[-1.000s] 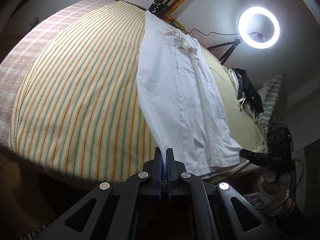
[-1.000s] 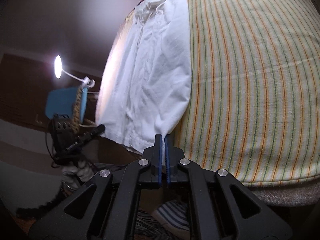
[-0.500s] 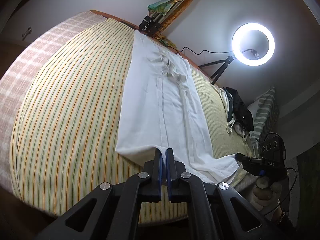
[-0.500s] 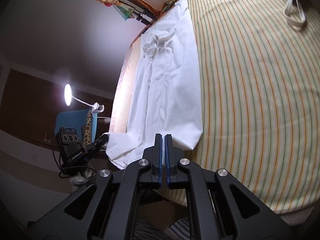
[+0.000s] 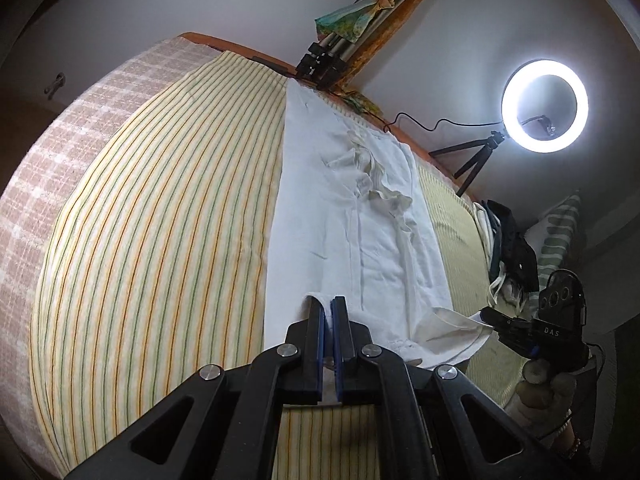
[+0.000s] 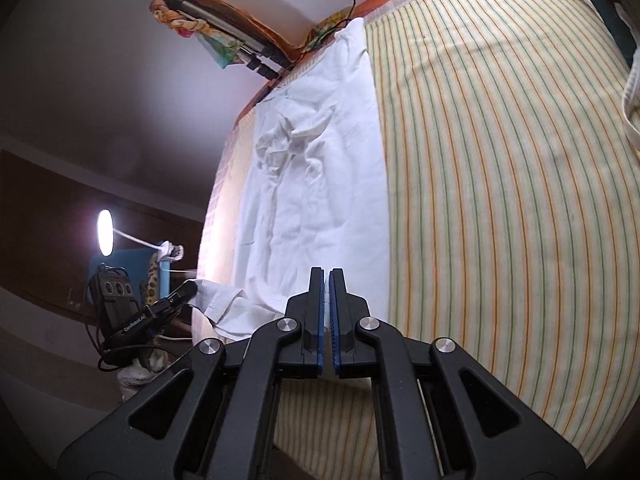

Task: Fold small clothes
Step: 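Grasp the hem with the right gripper and fold it toward the collar, then release the hem and withdraw the right tool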

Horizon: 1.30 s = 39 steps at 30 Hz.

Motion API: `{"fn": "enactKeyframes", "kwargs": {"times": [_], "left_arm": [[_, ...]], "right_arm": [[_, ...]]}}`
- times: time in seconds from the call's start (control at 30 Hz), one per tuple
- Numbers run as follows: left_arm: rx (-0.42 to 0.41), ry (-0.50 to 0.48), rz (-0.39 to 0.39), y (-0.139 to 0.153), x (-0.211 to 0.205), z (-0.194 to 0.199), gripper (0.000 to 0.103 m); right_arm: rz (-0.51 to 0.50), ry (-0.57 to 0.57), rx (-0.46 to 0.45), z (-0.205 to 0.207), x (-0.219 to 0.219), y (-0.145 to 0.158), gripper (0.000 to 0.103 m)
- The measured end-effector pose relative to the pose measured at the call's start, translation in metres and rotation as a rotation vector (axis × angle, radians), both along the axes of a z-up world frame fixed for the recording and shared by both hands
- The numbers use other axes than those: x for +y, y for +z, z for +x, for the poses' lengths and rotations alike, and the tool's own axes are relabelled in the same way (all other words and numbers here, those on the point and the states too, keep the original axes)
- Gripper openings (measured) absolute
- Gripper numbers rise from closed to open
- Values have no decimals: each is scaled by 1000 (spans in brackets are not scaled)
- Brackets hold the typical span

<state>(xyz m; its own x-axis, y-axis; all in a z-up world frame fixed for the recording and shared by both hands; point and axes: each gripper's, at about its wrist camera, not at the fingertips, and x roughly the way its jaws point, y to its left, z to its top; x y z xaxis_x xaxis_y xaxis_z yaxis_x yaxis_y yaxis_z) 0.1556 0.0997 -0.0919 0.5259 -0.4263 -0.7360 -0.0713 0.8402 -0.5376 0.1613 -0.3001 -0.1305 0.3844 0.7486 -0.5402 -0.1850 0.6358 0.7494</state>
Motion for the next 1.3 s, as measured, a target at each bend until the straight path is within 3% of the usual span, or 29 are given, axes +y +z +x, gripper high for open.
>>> {"fn": "enactKeyframes", "kwargs": {"times": [0.13,0.2,0.23,0.27,0.4,0.53,0.67,0.8,0.97,1.03,1.07,1.1,1.17,1.3], "left_arm": [[24,1,-8,-13,1,18,1],[25,17,24,-16,2,22,12],[15,22,40,-15,3,23,22],[7,29,62,-13,4,22,25],[-35,18,88,1,8,11,26],[-42,-65,87,6,-3,-5,26],[9,-166,99,-7,-25,-8,25],[39,-196,154,-24,-39,5,25],[-6,-93,272,-27,-31,30,26],[-23,-61,293,-24,-22,32,31],[-32,-56,276,-22,-18,31,37],[-40,-50,269,-21,-14,30,40],[-52,-48,273,-21,-11,28,45],[-35,-71,268,-28,-15,30,39]], "right_arm": [[-35,-3,-2,18,6,-6,4],[-25,13,-5,25,7,-8,4],[-28,12,-7,29,7,-7,4],[-32,5,-8,31,5,-6,4],[-75,-12,-54,28,-7,6,8],[-106,64,-111,11,-4,16,8],[-122,185,-113,0,19,8,8],[-192,236,-99,2,46,-6,8],[-369,113,-147,16,48,-8,8],[-387,52,-160,19,36,-3,9],[-375,39,-161,19,30,-1,15],[-358,30,-161,19,24,1,32],[-339,12,-165,18,16,2,57],[-333,5,-137,21,10,-2,57]]}}
